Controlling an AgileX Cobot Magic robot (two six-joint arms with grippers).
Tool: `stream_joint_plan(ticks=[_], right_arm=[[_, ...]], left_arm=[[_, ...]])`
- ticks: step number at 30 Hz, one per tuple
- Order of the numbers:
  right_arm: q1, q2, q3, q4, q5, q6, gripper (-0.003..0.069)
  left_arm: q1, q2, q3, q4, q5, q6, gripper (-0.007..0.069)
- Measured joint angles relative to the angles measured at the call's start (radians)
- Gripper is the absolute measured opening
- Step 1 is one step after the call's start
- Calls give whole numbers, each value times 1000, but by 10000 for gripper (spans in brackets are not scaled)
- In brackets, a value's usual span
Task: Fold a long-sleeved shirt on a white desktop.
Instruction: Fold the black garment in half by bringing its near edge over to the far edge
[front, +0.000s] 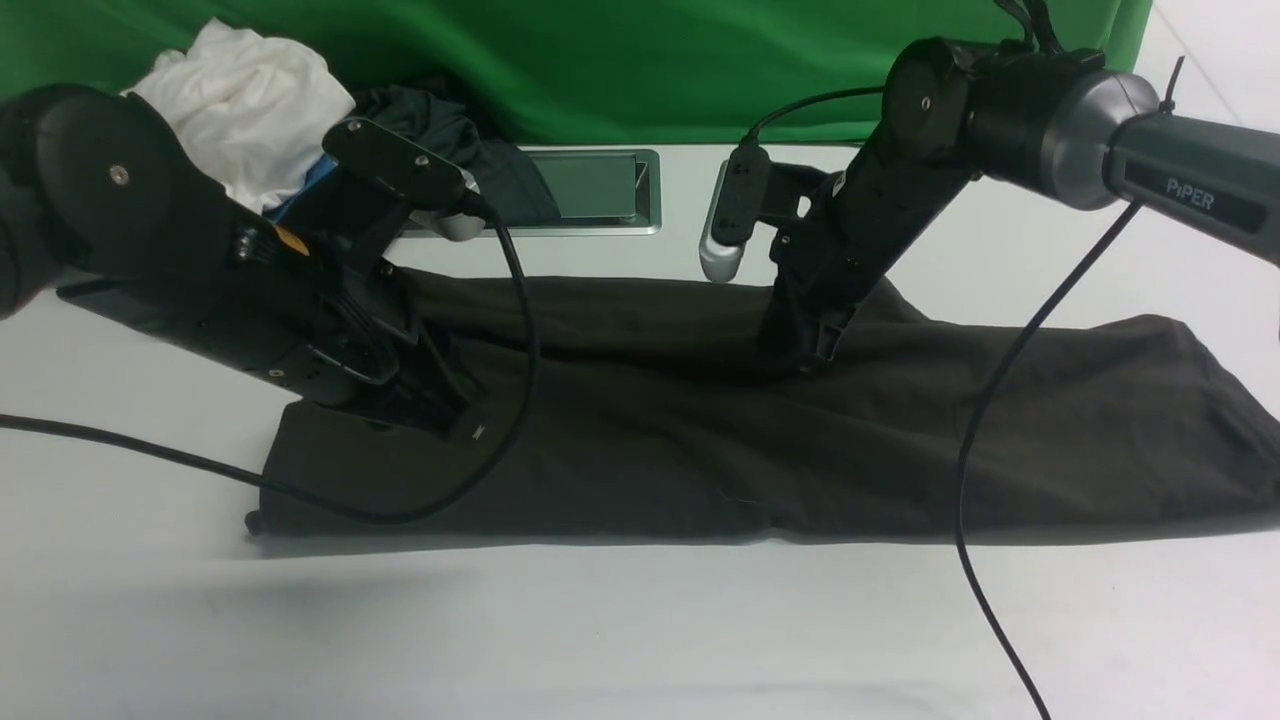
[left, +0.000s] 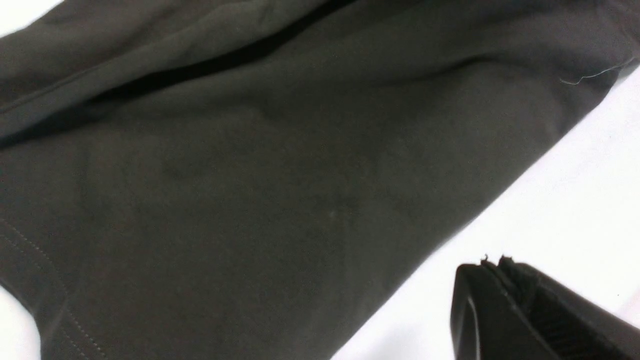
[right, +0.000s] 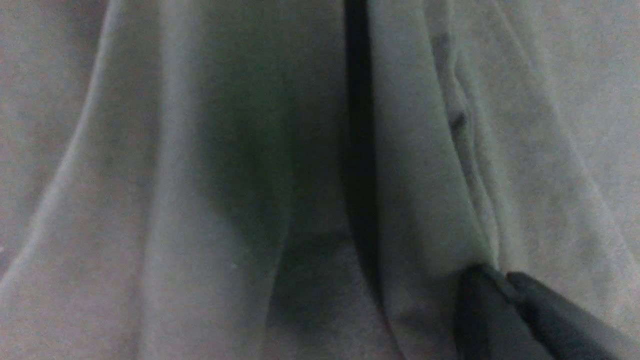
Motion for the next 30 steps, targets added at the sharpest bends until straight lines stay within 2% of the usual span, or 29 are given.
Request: stream_joint_plan(ticks=[14, 20, 24, 26, 27, 28, 29, 30], right_arm=[[-38, -3, -106, -2, 2, 69, 30], [-60, -1, -120, -5, -58, 98, 37], [-60, 8, -120, -26, -95, 143, 136], [-60, 10, -122, -81, -109, 224, 242], [-60, 10, -133, -152, -104, 316, 337], [-60, 10, -133, -152, -103, 331, 351], [-60, 9, -147, -238, -77, 434, 437], [-60, 5, -150, -275, -60, 476, 466]], left_arm=[[0, 0, 0, 11, -11, 3, 20], [0, 0, 0, 11, -11, 3, 20], [0, 0, 0, 12, -8, 3, 20], [0, 0, 0, 19, -4, 3, 20], [0, 0, 0, 27, -3, 3, 20], [0, 0, 0, 27, -3, 3, 20], [0, 0, 0, 37, -3, 3, 20], [0, 0, 0, 39, -3, 2, 20]])
